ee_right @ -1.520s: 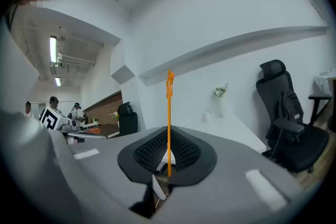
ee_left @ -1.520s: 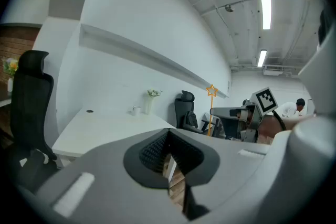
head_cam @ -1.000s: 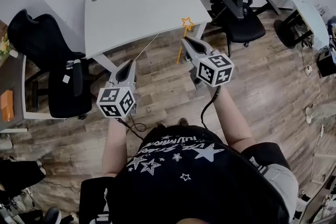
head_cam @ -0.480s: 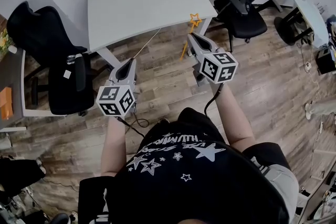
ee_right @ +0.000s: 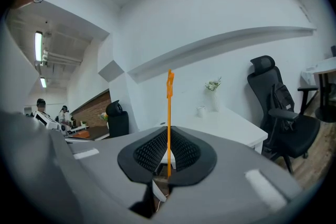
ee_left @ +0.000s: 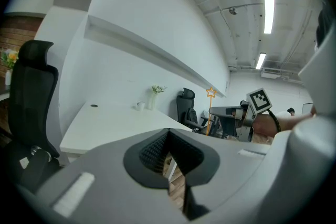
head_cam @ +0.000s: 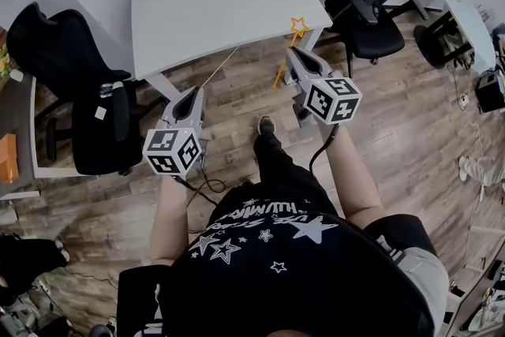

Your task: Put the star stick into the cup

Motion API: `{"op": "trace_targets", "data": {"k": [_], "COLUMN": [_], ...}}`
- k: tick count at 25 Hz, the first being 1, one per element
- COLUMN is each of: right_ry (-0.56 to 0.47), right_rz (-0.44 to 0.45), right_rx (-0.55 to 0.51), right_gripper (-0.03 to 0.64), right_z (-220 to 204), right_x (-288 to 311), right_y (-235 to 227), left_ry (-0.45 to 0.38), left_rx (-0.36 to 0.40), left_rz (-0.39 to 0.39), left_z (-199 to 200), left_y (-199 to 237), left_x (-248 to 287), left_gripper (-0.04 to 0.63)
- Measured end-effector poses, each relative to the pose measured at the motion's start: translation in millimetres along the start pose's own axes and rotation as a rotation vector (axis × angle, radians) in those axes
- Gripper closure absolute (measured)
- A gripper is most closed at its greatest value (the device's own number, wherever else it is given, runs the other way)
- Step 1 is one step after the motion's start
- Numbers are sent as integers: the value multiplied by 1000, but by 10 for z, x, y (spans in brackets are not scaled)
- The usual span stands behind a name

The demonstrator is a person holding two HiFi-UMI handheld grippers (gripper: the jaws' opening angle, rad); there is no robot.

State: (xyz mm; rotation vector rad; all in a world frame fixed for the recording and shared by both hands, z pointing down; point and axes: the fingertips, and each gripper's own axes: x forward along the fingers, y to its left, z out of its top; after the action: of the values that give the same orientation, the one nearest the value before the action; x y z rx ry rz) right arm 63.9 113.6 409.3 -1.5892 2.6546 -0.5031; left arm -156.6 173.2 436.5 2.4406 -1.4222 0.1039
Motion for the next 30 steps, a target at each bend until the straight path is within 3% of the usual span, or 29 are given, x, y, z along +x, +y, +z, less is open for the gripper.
{"op": "trace_targets", "data": {"k": [18, 30], "right_ry": [21, 20], "right_rz": [89, 167], "right_rx": [54, 66], "right_gripper": [584, 584], "right_z": [400, 844], "right_x": [1809, 2695], "right_y": [-965, -1583], "left_ry": [39, 29], "left_rx": [-2, 18], "left_rz": [88, 137], "left_z": [423, 864], "left_y": [775, 964], "left_x": [1603, 2621], "left_gripper": [595, 594]}}
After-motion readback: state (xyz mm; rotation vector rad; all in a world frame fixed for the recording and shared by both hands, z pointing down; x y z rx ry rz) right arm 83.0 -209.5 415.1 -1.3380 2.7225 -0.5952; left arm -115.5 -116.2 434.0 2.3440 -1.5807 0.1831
